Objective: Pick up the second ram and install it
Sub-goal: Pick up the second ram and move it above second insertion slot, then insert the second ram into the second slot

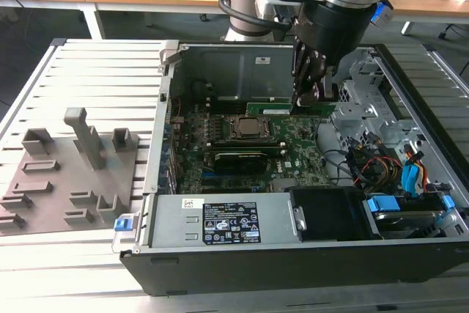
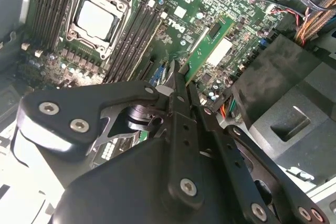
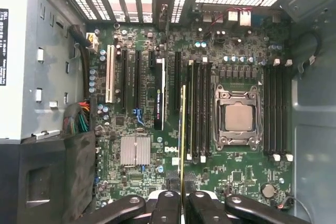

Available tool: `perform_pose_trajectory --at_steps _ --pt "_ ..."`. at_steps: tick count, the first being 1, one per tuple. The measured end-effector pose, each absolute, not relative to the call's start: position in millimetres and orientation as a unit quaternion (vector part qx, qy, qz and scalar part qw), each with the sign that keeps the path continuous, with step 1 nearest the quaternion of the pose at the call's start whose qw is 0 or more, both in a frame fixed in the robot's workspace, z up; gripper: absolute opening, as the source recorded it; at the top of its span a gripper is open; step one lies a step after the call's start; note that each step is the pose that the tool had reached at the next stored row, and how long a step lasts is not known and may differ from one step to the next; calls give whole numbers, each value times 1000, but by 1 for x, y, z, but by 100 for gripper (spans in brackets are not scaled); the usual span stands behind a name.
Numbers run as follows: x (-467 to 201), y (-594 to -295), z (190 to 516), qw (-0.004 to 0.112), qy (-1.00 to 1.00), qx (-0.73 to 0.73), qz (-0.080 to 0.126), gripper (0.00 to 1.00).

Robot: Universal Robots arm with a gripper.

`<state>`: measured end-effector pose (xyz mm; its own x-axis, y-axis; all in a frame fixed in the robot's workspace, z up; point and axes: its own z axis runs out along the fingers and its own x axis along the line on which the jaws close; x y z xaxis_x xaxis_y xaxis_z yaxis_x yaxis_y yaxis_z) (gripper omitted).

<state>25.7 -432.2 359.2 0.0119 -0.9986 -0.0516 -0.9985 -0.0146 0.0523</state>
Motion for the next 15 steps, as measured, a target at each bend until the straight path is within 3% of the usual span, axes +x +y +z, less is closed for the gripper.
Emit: perform_pose_trajectory --at_steps 15 --pt "24 -432 353 0 -702 711 -37 14"
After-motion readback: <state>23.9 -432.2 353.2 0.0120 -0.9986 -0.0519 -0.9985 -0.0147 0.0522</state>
